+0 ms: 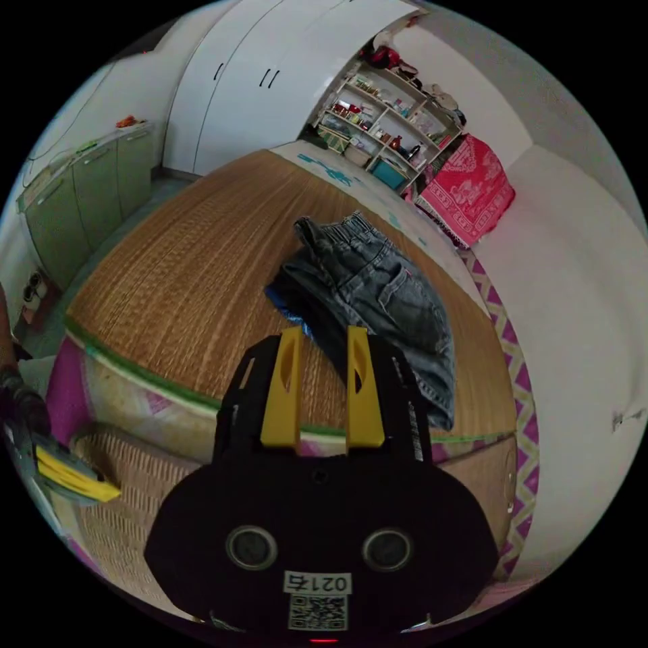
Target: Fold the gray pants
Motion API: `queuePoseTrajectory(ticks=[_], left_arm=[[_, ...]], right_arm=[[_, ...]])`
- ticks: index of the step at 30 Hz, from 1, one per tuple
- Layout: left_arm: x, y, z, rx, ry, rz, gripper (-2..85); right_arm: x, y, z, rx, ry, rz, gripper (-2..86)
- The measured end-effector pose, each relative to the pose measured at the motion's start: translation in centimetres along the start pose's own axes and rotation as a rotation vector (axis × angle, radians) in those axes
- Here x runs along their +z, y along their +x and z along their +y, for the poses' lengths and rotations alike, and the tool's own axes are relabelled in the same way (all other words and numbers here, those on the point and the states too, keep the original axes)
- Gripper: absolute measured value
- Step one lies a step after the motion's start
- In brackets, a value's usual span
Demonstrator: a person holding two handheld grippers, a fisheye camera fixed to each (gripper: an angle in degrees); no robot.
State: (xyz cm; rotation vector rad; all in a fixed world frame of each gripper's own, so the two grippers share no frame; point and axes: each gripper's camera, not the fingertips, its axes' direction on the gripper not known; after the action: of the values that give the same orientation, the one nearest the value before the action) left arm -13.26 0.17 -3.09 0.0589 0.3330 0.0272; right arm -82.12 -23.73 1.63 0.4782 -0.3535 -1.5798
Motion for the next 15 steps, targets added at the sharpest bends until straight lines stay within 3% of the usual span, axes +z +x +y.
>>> queuePoseTrajectory(ticks=[8,15], left_arm=[[-1.1,-0.2,0.6,-0.012,0.002,0.023,-1.0],[-2.0,-0.5,0.9,-0.018,0.001,0.033,-1.0]], right_arm=[[5.9,-2.1,-10.3,-0.186,-0.053,0.072,12.9],[8.2,-5.3,-14.2,-0.28,-0.161,0.225,6.3]])
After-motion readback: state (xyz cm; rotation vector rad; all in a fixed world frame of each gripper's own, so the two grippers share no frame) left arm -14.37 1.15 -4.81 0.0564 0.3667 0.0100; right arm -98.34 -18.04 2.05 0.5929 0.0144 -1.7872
